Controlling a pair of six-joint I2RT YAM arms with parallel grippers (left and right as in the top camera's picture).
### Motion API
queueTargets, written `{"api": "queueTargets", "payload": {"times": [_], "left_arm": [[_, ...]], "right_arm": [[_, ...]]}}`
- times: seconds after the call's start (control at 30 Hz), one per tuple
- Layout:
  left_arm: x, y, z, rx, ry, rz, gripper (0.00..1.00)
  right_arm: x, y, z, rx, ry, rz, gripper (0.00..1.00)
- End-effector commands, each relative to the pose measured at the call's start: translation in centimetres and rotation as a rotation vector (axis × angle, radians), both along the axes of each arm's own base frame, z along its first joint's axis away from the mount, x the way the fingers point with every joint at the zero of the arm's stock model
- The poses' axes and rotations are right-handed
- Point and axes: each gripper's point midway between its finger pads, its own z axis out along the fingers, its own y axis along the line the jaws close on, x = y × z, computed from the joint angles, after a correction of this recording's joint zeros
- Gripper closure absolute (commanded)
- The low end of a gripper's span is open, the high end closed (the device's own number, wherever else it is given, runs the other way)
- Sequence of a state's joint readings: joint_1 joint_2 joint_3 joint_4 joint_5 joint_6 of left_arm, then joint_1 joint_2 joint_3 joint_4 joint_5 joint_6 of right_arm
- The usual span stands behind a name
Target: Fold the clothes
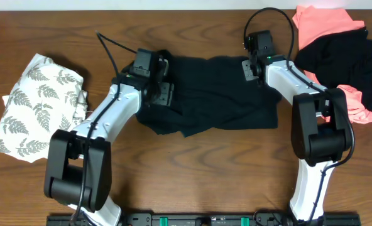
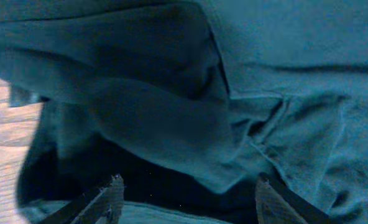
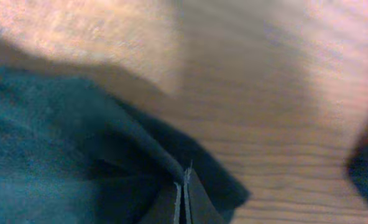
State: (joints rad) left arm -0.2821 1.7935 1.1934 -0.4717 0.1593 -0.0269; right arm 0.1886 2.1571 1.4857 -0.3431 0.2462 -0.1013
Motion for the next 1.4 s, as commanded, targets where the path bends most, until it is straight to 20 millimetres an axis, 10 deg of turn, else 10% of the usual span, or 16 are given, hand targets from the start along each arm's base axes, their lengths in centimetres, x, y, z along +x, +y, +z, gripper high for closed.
{"api": "queueTargets", "payload": {"times": [0.0,0.37,0.57,0.77,1.0,1.37], "left_arm": [[-0.3,-0.2,-0.9,-0.005,0.032,-0.002,0.33],[-0.5,-0.2,-1.3,-0.001,0.043,-0.002,0.33],[-0.4,-0.2,-1.3,-0.001,0.043,-0.002,0.33],[-0.4,0.0,-0.3,0.012,0.019,-0.019,0.33],[-0.4,0.8,0.5,0.049,-0.004,-0.002,0.33],[-1.2,2.4,-0.2,0.134,0.034,0.010,0.32]], "right_arm": [[2.1,-1.9,5.5,-0.070,-0.133,0.009,0.98],[5.0,-8.0,9.3,-0.147,-0.295,-0.061,0.92],[4.5,-8.3,8.6,-0.143,-0.258,-0.053,0.10],[0.6,-8.0,6.6,-0.060,-0.089,-0.165,0.13],[-4.9,-2.4,5.6,0.230,0.145,-0.120,0.28],[-9.6,3.7,7.0,0.279,0.282,0.022,0.23]]}}
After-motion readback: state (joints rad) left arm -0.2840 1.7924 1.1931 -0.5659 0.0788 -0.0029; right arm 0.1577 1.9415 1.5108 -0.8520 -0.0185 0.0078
